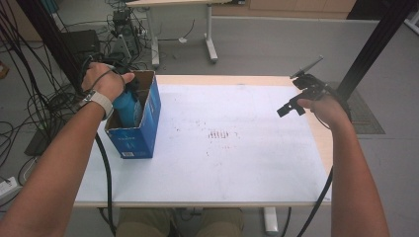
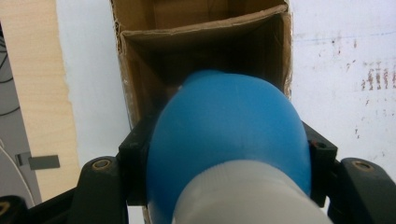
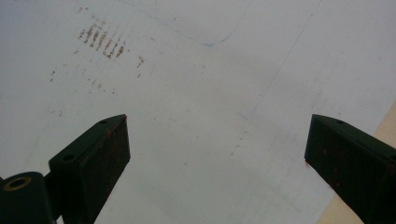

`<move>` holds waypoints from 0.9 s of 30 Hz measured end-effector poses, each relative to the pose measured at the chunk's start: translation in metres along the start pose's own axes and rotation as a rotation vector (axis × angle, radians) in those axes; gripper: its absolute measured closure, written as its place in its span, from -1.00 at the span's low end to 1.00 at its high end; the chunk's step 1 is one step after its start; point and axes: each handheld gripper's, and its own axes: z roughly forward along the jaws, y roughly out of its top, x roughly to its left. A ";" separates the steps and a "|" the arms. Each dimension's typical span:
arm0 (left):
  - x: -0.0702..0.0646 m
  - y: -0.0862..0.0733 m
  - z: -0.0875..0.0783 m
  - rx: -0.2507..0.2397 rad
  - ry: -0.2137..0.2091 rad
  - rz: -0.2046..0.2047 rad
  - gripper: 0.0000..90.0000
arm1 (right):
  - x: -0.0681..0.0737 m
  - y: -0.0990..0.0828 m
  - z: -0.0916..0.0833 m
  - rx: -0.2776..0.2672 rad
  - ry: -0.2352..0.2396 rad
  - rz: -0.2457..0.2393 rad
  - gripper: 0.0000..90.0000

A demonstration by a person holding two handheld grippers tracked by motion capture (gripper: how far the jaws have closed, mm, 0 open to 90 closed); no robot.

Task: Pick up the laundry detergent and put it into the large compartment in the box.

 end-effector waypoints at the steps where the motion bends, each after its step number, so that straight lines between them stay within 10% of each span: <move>1: 0.000 0.000 0.000 0.000 0.000 0.000 -0.16 | 0.000 0.000 0.000 -0.001 0.001 0.001 -0.86; 27: -0.002 0.000 0.031 0.009 0.004 0.013 -0.16 | -0.004 -0.004 0.003 0.008 0.003 0.014 -0.86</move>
